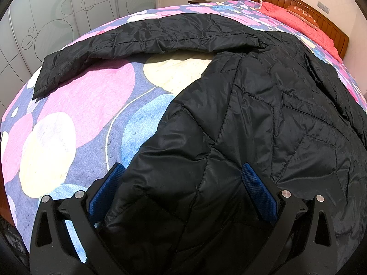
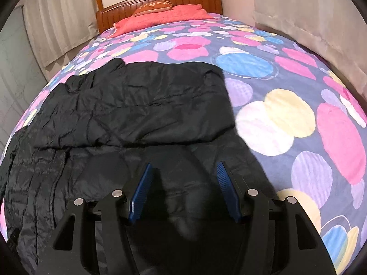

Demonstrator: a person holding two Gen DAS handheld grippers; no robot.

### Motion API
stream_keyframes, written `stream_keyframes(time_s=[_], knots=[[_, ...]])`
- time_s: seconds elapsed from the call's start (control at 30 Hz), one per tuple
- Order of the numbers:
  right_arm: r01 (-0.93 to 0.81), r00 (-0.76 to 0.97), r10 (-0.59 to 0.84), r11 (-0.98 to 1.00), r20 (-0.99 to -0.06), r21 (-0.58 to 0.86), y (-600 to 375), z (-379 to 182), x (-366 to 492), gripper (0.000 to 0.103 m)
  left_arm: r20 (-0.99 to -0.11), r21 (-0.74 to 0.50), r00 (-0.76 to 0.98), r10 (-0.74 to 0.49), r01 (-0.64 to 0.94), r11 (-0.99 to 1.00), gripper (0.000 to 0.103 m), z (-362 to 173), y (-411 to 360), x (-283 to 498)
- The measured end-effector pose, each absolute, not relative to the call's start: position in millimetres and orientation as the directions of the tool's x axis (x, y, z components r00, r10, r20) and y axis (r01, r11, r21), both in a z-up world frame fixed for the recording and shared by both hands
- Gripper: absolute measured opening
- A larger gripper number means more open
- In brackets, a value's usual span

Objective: Fold large clothes

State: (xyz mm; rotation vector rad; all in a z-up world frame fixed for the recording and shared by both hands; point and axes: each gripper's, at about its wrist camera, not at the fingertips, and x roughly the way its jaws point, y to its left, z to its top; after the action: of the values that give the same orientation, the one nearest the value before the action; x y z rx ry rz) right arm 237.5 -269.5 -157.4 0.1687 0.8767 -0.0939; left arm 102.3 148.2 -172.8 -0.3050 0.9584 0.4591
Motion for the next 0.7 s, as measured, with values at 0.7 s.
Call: stream_keyframes(time_s=[0.7], knots=[[0.108,0.644,-0.055,0.994,-0.763,0.020,-233.0,-182.9,291.7,0.074,-0.821,-0.188,0.552,0.144,-0.500,0.845,0.101,-159.6,171.8,83.9]])
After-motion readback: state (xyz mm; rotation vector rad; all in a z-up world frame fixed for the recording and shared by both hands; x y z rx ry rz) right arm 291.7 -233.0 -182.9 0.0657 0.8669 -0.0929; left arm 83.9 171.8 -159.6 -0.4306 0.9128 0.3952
